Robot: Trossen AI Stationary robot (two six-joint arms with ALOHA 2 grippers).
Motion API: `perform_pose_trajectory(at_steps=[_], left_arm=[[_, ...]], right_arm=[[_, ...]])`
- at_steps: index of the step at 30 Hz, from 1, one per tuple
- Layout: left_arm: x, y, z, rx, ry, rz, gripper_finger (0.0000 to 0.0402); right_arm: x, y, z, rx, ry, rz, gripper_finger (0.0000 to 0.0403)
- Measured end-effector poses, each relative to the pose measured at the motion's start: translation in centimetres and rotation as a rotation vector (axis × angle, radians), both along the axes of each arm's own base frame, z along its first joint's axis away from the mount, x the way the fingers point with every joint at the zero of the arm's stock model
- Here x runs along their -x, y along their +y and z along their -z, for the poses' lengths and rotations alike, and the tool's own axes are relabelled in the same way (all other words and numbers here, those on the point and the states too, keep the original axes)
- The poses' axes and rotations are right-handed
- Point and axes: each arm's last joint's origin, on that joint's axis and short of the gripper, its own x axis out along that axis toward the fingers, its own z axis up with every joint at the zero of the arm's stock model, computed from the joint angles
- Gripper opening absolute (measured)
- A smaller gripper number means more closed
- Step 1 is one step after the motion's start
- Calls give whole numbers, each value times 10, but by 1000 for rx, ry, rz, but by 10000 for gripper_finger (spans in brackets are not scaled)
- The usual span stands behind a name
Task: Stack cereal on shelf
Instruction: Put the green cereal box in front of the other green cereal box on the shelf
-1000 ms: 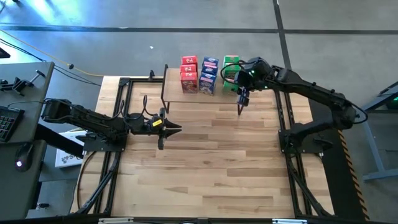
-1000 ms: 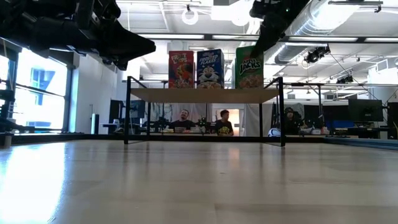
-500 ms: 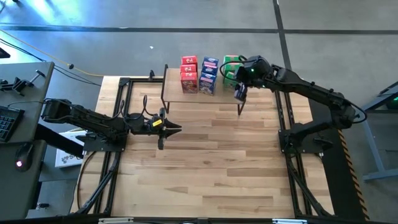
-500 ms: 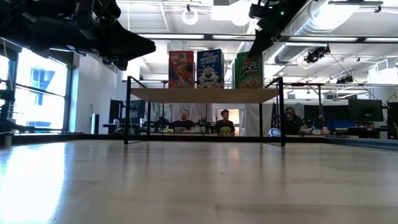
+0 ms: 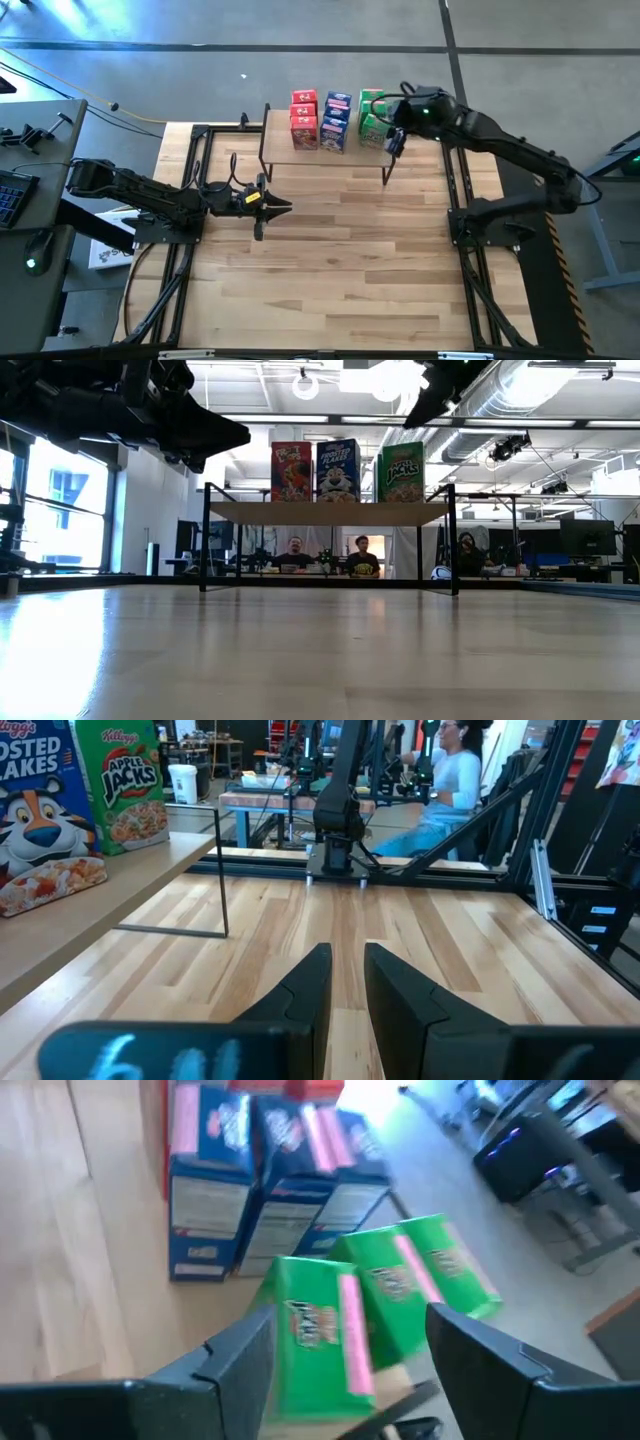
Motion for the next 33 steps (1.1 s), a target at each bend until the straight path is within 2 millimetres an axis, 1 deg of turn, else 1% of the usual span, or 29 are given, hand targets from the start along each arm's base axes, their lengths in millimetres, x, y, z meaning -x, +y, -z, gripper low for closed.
perform_pose_trajectory(at_steps=[3,6,10,15,17,18,20,25,33], left_arm=[[0,0,0,-1,0,0,53],[0,0,0,-6,0,0,53],[0,0,0,-7,0,0,53],[0,0,0,-8,0,-12,53],[0,0,0,-8,-3,-12,53],[0,0,0,-8,-5,-12,53],[0,0,-1,-8,-9,-12,53],[0,0,-1,-1,-11,-13,53],[0,0,-3,0,-30,-12,53]], right_arm=[[12,9,-8,-3,-22,22,231],[25,15,-4,-96,18,66,207],[31,19,9,-218,91,135,141],[23,11,31,-263,127,198,48],[19,5,37,-260,112,219,17],[16,2,40,-258,107,226,9],[11,-3,46,-255,94,239,6],[0,-14,52,-248,67,259,18],[-10,-21,55,-218,47,241,9]])
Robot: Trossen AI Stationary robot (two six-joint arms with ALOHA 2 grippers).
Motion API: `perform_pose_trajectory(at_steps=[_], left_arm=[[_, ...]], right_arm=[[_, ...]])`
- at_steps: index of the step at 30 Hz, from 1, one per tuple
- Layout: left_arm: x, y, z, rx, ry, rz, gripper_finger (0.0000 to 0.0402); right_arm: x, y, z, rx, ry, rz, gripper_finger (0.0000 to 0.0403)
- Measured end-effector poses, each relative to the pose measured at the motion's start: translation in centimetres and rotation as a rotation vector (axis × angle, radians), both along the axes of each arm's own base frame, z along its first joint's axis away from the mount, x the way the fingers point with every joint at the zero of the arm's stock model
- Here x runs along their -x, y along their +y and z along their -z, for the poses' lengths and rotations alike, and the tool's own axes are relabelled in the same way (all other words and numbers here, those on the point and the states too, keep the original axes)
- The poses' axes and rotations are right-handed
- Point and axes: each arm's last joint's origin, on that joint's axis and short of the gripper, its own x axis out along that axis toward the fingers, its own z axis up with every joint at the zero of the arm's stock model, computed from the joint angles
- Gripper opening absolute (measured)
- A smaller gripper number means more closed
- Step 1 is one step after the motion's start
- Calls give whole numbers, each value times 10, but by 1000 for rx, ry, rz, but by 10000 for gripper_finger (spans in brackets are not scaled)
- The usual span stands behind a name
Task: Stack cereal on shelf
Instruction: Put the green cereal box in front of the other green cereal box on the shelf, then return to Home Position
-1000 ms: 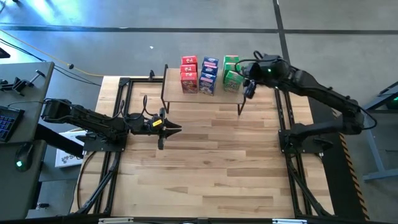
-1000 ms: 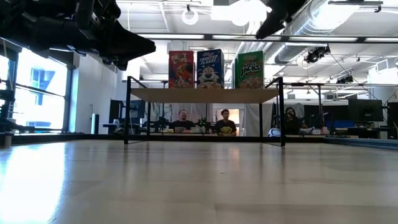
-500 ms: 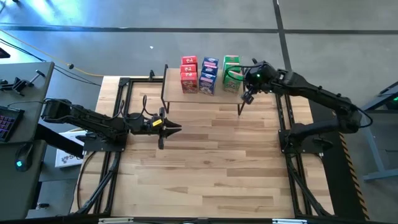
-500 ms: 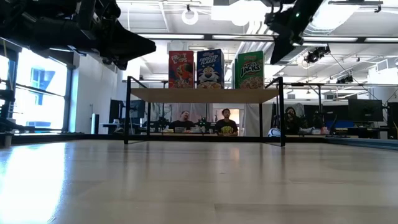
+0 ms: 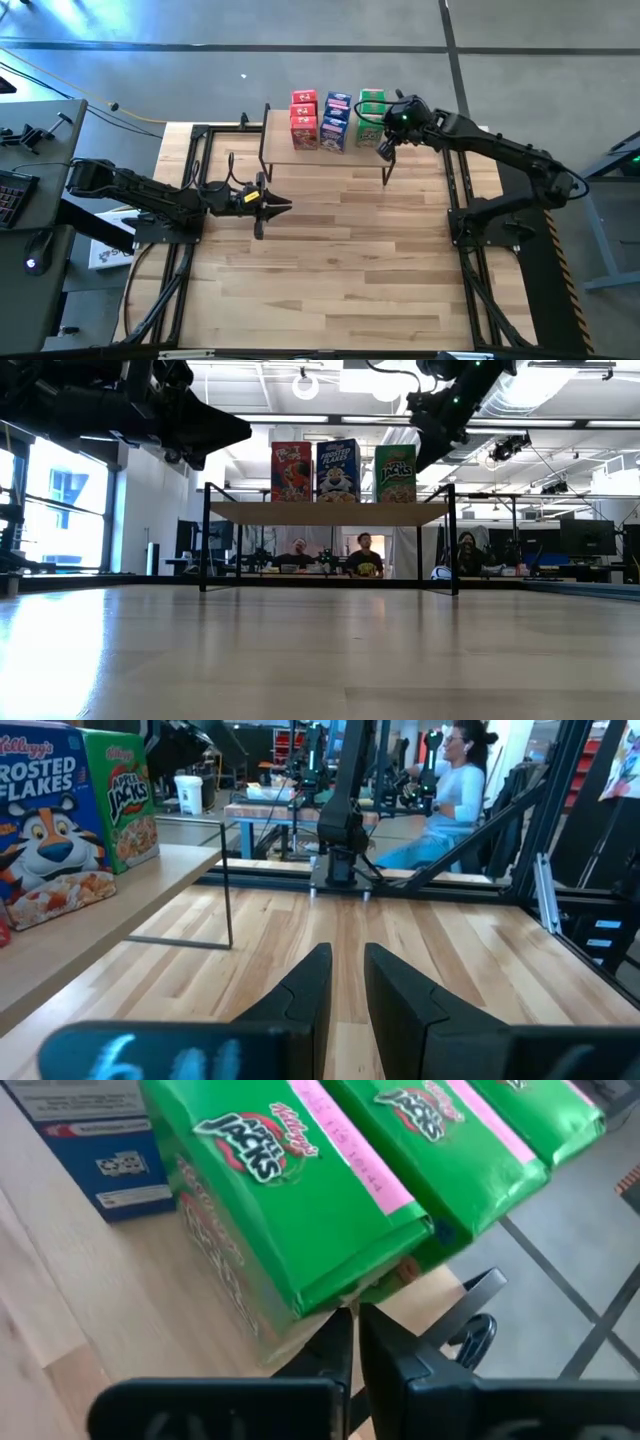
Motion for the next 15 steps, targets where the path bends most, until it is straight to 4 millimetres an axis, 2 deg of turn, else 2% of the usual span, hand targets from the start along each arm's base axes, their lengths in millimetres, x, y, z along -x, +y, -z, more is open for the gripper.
perform_pose_trajectory(at_steps=[4,9,15], left_arm=[[0,1,0,10,1,6,53],[2,13,-4,15,-18,95,49],[12,37,-9,62,-22,106,16]], right_arm=[[3,3,-2,6,25,-22,2],[16,20,-4,9,55,-34,0],[27,54,18,100,-79,-135,0]])
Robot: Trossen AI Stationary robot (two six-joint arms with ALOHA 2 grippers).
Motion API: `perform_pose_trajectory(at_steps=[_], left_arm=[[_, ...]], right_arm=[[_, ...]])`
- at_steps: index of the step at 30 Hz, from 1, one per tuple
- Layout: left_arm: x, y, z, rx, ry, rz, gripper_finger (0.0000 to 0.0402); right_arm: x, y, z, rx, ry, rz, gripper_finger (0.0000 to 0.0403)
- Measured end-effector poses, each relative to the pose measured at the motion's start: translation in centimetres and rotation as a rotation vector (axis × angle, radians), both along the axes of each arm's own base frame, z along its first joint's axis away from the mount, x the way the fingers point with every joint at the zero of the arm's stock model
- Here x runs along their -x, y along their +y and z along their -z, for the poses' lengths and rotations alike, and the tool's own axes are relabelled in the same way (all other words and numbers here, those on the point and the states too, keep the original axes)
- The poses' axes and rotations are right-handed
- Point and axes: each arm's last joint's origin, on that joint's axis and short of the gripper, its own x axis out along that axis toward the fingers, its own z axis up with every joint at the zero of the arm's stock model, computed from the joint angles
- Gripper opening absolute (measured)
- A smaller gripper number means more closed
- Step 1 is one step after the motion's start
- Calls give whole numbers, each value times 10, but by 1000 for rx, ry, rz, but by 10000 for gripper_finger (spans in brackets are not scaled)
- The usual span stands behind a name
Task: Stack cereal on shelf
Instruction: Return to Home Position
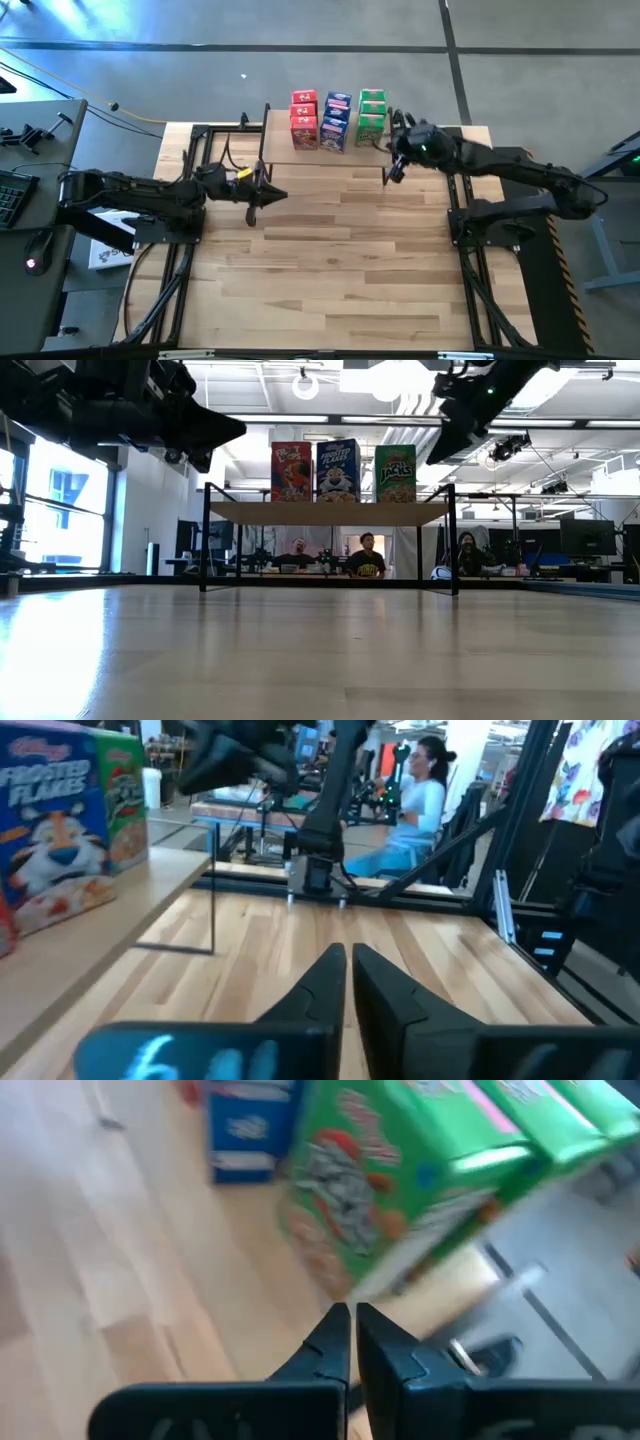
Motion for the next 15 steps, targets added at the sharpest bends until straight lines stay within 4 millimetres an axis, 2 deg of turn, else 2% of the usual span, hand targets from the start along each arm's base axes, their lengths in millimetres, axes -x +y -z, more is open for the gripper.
perform_pose_trajectory(at_steps=[4,8,15], left_arm=[[8,9,-4,8,1,-12,3],[16,14,-10,6,-11,-49,5],[30,14,-12,-1,40,-99,1]], right_arm=[[11,24,11,46,-150,-75,0],[26,45,11,82,-275,-145,0],[49,68,12,119,-368,-277,0]])
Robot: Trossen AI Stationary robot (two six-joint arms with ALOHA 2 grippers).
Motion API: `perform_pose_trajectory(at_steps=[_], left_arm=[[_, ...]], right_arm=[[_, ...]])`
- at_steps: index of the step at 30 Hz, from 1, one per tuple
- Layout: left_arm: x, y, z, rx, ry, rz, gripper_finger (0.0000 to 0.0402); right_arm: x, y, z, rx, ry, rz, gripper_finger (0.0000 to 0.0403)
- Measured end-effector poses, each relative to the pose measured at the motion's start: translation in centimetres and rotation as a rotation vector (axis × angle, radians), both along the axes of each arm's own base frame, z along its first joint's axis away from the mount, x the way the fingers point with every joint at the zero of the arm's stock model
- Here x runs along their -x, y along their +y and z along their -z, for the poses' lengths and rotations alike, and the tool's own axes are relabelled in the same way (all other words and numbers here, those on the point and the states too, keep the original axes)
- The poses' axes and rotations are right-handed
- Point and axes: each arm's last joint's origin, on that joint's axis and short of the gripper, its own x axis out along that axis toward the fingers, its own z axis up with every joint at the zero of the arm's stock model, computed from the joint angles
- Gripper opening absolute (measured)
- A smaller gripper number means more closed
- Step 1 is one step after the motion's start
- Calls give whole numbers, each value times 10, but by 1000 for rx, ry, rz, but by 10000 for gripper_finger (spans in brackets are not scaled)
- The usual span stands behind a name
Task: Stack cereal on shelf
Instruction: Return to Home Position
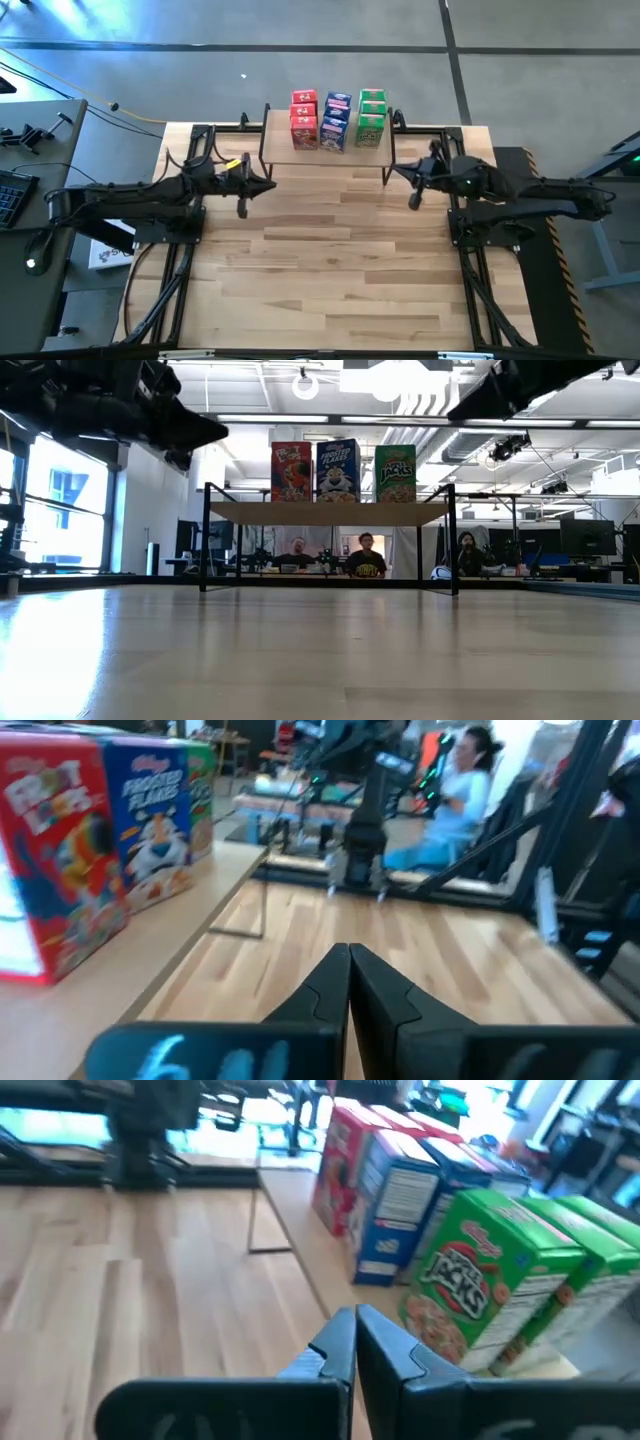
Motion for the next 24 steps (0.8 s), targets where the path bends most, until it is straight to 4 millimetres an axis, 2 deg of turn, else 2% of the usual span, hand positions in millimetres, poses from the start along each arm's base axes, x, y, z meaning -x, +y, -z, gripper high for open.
perform_pose_trajectory(at_steps=[3,9,17,24], left_arm=[[8,-2,2,-26,36,-26,1],[28,-7,8,-25,-33,-81,2],[48,-14,15,-55,-144,-80,3],[60,-17,27,-44,-223,-120,3]], right_arm=[[7,5,12,15,-67,-31,0],[20,9,42,9,-159,-108,0],[46,13,47,48,-287,-191,0],[65,15,68,47,-404,-213,0]])
